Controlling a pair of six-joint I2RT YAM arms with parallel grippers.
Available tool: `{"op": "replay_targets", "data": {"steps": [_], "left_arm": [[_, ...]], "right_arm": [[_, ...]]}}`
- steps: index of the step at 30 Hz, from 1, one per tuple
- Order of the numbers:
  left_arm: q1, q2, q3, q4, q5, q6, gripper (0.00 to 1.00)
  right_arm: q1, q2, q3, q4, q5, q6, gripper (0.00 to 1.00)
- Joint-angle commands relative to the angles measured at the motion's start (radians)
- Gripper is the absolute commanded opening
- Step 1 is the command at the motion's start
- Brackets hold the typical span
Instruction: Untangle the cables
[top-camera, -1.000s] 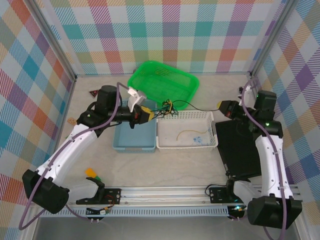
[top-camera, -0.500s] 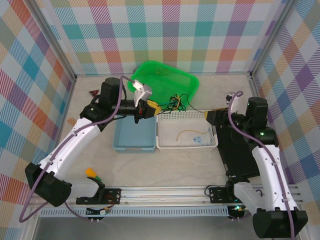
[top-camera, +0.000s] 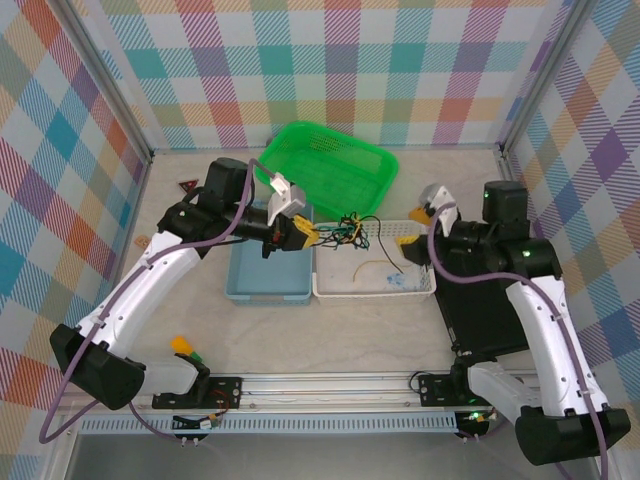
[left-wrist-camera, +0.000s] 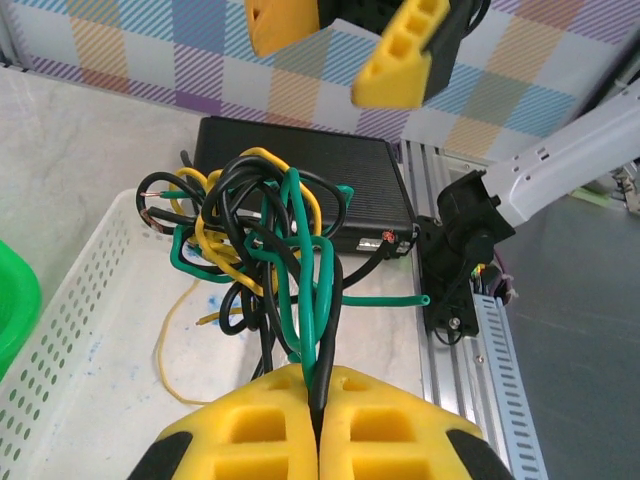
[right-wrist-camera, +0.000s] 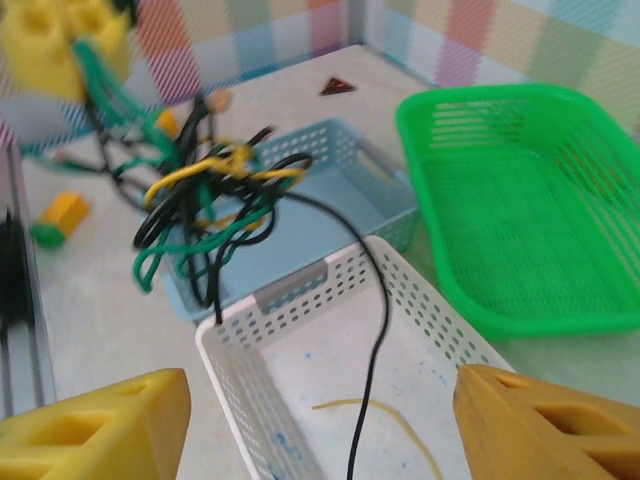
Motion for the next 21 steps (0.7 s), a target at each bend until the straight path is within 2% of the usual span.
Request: {"op": "replay_targets", "data": {"steps": [1,5,8,13,19,21], "left_arm": [[-0.007,-0.015,0.028,-0.052,0.050,0.075,0.00],[-0.007,-0.031,0.008,-0.067,0.048,0.096,0.00],[-0.007,-0.046,-0.018,-0.053,0.048,0.101,0.00],[-0.007,-0.057,-0.026,-0.050,0.059,0.100,0.00],[-0.008,-0.062,-0.033,-0.047,0.068,0.101,0.00],[-0.008,-0.062,-0.034,-0.042,0.070,0.099,0.00]], "right_arm": [[0.020,0.019,-0.006,-0.058,-0.031,-0.357,0.72],[0.066,0.100,0.042,-0.076,0.031,-0.421,0.72],[0.114,0.141,0.050,-0.041,0.067,-0.430,0.67],[0.177,0.179,0.033,0.103,0.103,-0.342,0.60],[0.236,0.232,0.022,0.187,0.151,-0.312,0.53],[0.243,0.235,0.020,0.237,0.171,-0.256,0.45]]}}
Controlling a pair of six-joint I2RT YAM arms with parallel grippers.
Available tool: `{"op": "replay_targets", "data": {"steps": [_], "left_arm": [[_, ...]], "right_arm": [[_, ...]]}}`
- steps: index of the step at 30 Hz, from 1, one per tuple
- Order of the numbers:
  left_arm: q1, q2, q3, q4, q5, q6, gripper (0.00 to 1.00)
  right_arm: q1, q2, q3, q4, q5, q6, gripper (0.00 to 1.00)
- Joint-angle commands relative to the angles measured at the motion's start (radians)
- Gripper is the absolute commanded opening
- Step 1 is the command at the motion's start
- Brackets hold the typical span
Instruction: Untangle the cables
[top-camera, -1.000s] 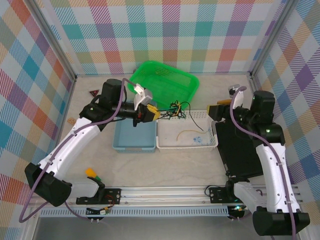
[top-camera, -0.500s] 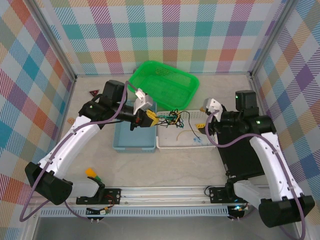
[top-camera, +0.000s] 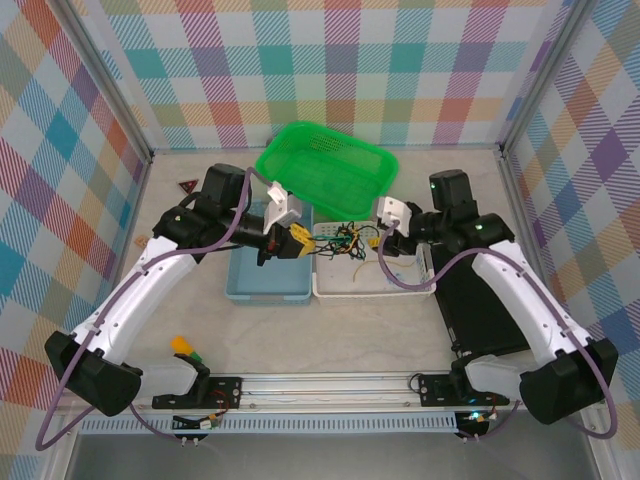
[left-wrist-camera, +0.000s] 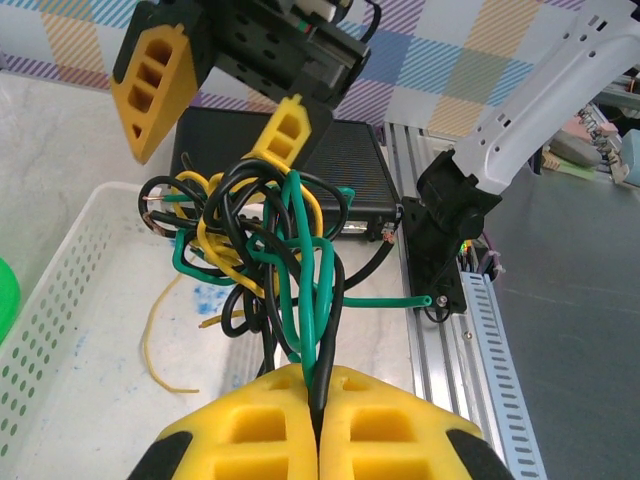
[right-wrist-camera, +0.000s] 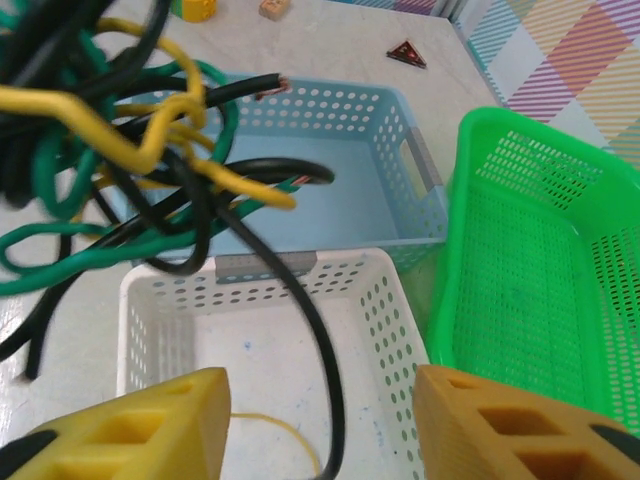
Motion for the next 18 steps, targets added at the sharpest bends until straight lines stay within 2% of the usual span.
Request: {"op": "replay_targets", "data": {"steps": [1,3,6,9,13,15,18], "left_arm": [[-0.008,-0.027,-0.009,0.011,0.051,0.026,0.00],[-0.008,-0.032,-0.016,0.024,0.047,0.018,0.00],[-0.008,-0.048,-0.053,0.078,0.023,-0.013,0.00],[-0.008,-0.065,-0.121,0.178,-0.027,-0.074,0.08],[-0.008,-0.071,-0.178,0.313,-0.108,-0.157,0.12],[-0.008,-0.059,-0.182,0.338,-0.146,-0.175,0.19],[-0.008,-0.028,-0.165,0.346,-0.164,-0.215,0.38]], "right_arm": [[0.013,0.003,0.003,0.129,0.039,0.100,0.32],[0.013,-0.009,0.006,0.185,0.096,0.155,0.02],[0.011,-0.031,0.026,0.234,0.147,0.193,0.00],[0.013,-0.042,0.062,0.275,0.133,0.234,0.00],[0.013,-0.031,0.118,0.325,0.127,0.317,0.00],[0.013,-0.025,0.135,0.353,0.137,0.362,0.00],[0.013,-0.011,0.154,0.389,0.137,0.416,0.00]]}}
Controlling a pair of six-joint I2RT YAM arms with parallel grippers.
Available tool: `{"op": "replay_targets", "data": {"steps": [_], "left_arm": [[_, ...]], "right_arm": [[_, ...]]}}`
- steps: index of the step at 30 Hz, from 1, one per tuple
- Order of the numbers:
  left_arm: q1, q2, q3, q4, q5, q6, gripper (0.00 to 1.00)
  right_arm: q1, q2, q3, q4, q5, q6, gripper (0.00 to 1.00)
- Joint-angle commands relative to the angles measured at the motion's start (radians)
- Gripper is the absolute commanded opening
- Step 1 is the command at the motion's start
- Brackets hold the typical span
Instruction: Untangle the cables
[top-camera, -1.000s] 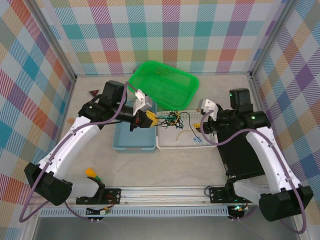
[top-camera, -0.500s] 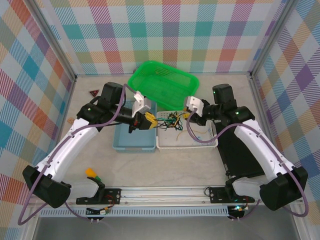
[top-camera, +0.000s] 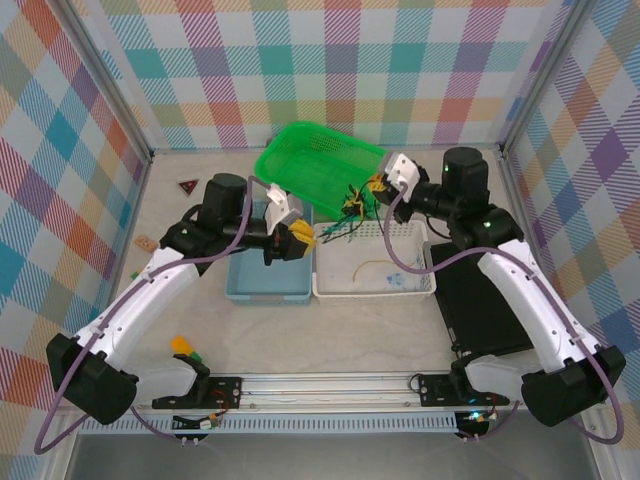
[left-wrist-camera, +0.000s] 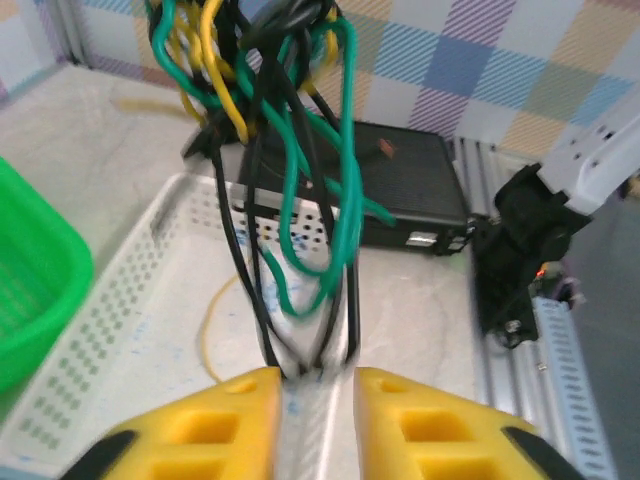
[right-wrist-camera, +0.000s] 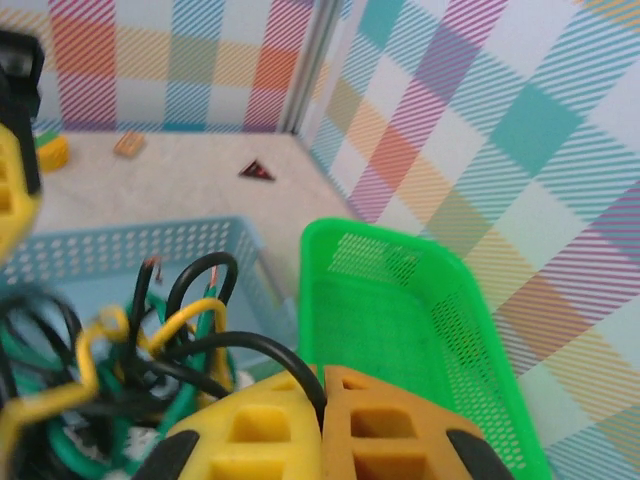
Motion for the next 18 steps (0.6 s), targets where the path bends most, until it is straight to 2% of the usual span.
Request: {"op": "replay_targets", "data": {"steps": [1,5,10,14,18], "left_arm": [[-0.008,0.028,0.015,0.050,-0.030,-0.065,0.43],[-0.008,0.035,0.050,0.002,-0.036,-0.054,0.57],[-0.003,-0.032,0.048,-0.021,-0.134,-0.029,0.87],[0.017,-0.071,0.046,0.008,-0.082,-0.029,0.96],[0.028,-0.036,0.127,-0.084,0.055,-0.013,0.96]], "right_arm": [[-0.003,0.011,0.048,0.097,0.009,0.101,0.00],[-0.002,0.019,0.051,0.074,0.002,0.034,0.00],[-0.003,0.022,0.055,0.021,-0.032,-0.123,0.00],[-0.007,0.010,0.022,0.037,-0.125,-0.240,0.00],[-0.016,0.025,0.015,0.036,-0.257,-0.337,0.00]]}}
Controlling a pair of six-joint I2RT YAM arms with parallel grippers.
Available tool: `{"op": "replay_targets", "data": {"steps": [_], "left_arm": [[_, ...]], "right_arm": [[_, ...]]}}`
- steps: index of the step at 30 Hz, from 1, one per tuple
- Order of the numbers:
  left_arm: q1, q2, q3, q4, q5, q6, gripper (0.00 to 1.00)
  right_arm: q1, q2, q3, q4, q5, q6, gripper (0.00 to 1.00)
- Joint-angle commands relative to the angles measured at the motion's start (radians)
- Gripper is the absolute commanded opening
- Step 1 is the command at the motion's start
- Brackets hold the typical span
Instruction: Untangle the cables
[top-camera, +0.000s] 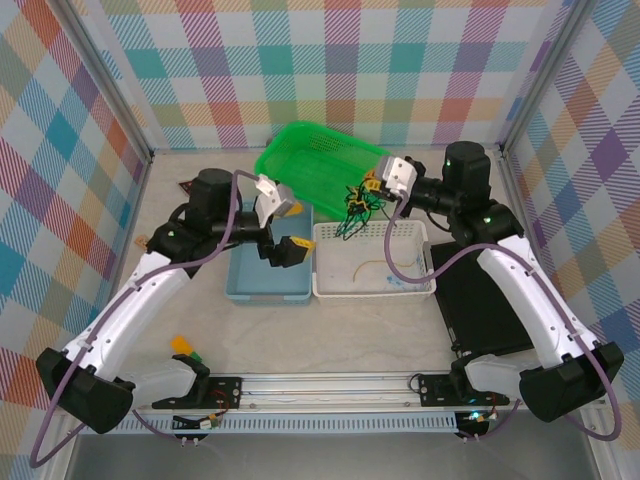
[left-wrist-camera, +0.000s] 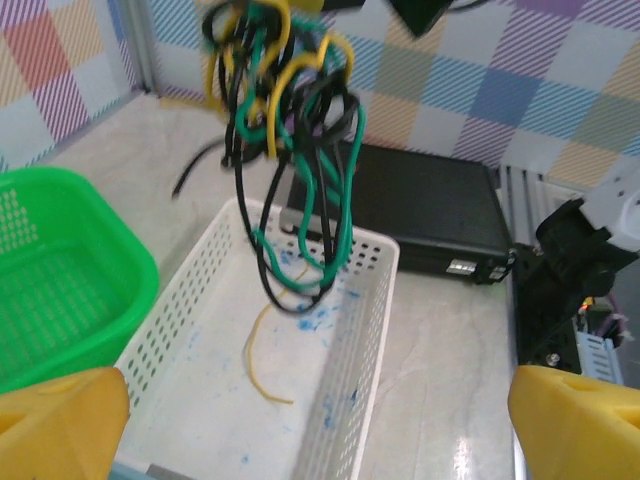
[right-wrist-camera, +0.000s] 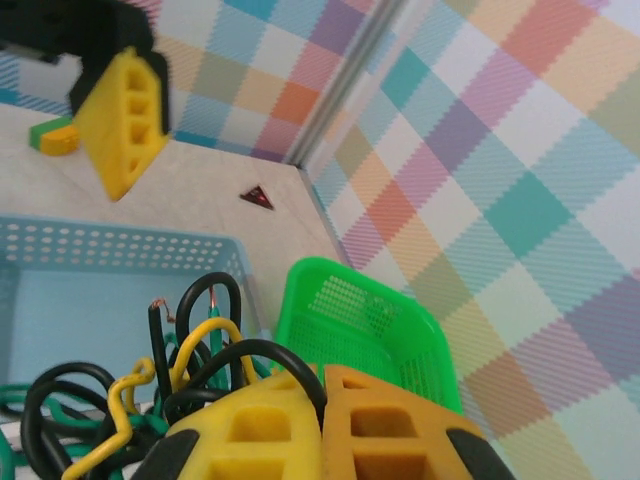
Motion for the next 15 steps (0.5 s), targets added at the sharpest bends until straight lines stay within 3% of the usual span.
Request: {"op": "replay_targets", "data": {"steps": [1,6,15], "left_arm": [[0.007,0.032,0.088,-0.101,0.138,0.052,0.95],[0.008,0.075,0.106,-0.143,0.178,0.107,0.88],[-0.019,0.122,0.095,0.018,0.156,0.053,0.89]], "right_arm": [[-0.008,0.006,-0.012,0.020,-0.176,-0.147,0.00],[-0.008,0.029,-0.025,0.060,-0.294,-0.270,0.00],[0.010,0.058,-0.019,0.149,-0.349,-0.257,0.00]]}}
